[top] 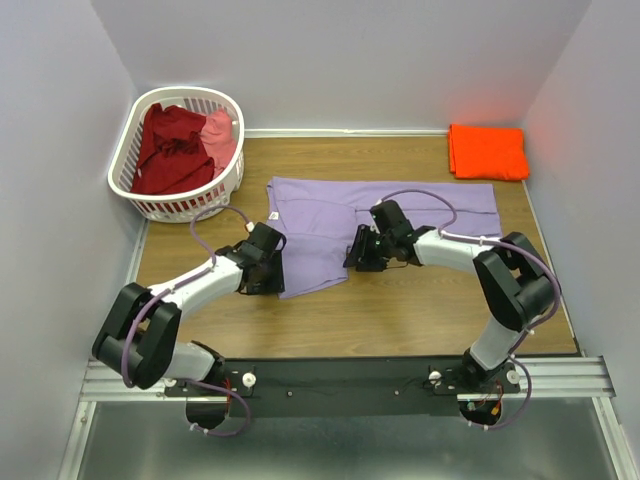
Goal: Fold and stack the t-shirts
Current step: Fold the tshirt
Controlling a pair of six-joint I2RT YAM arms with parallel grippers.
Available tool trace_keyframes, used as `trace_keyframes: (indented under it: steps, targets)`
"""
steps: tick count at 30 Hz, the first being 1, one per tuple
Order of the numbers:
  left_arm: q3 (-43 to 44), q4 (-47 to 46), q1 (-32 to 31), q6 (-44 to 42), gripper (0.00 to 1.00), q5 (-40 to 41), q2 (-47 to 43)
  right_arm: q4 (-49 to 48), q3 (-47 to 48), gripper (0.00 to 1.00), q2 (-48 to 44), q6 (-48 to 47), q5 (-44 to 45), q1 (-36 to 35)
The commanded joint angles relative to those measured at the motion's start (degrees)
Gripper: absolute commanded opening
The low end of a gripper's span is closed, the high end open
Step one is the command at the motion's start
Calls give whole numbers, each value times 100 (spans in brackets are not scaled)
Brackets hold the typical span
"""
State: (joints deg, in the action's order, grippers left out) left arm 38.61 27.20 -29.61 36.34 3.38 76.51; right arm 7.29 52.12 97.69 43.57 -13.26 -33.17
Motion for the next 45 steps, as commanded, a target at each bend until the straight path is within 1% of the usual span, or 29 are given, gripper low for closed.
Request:
trace_keyframes:
  steps: [1,4,5,10,14,15,20,21,22,25,26,27,28,29,30,31,32,34,35,36,40,45]
  targets:
    - [-11,-109,-54,75,54,-153,197,-289,-35,50,224,178,-124,-190]
    - [-38,-127,-63,84,52,-188,303,-281,-87,50,259,257,-63,-260]
    - [-29,-127,-72,84,52,-188,347,-272,-157,48,216,318,-28,-260]
    - [24,-92,-142,102,48,-267,531,-114,-343,46,84,407,183,-322]
    - [59,-75,-177,102,43,-285,663,106,-325,46,163,415,236,-383]
    - [59,-75,-195,93,39,-294,716,123,-308,46,215,415,236,-418]
    - [41,-83,-212,110,35,-303,848,273,-237,45,312,450,394,-533]
    - [41,-83,-221,110,33,-303,865,282,-237,44,321,459,446,-542]
    - [41,-83,-221,102,28,-311,892,299,-228,43,356,459,447,-542]
    - [50,-83,-239,102,23,-311,927,335,-167,39,444,468,429,-550]
    - [41,-92,-247,84,18,-311,936,343,-158,37,453,477,438,-550]
    - [24,-136,-256,84,10,-303,936,352,-132,36,470,451,464,-550]
    - [15,-154,-248,84,8,-303,927,352,-123,33,470,442,482,-550]
    - [-2,-162,-256,84,5,-294,927,361,-114,28,470,424,499,-550]
    - [-20,-189,-248,93,1,-302,945,361,-97,25,462,424,499,-550]
    - [-20,-215,-247,93,0,-303,945,352,-79,22,462,415,482,-550]
    - [-12,-250,-256,102,0,-311,962,361,-70,15,470,415,482,-559]
    - [-11,-312,-247,84,0,-311,962,370,-26,11,462,415,499,-550]
    - [32,-329,-247,84,0,-311,954,378,-9,5,444,398,534,-550]
    - [67,-329,-247,84,0,-311,936,396,17,2,435,380,535,-550]
    - [357,-268,-247,14,0,-259,726,484,237,1,242,319,648,-550]
    - [1218,-48,-99,-179,0,-92,760,747,817,1,207,161,824,-515]
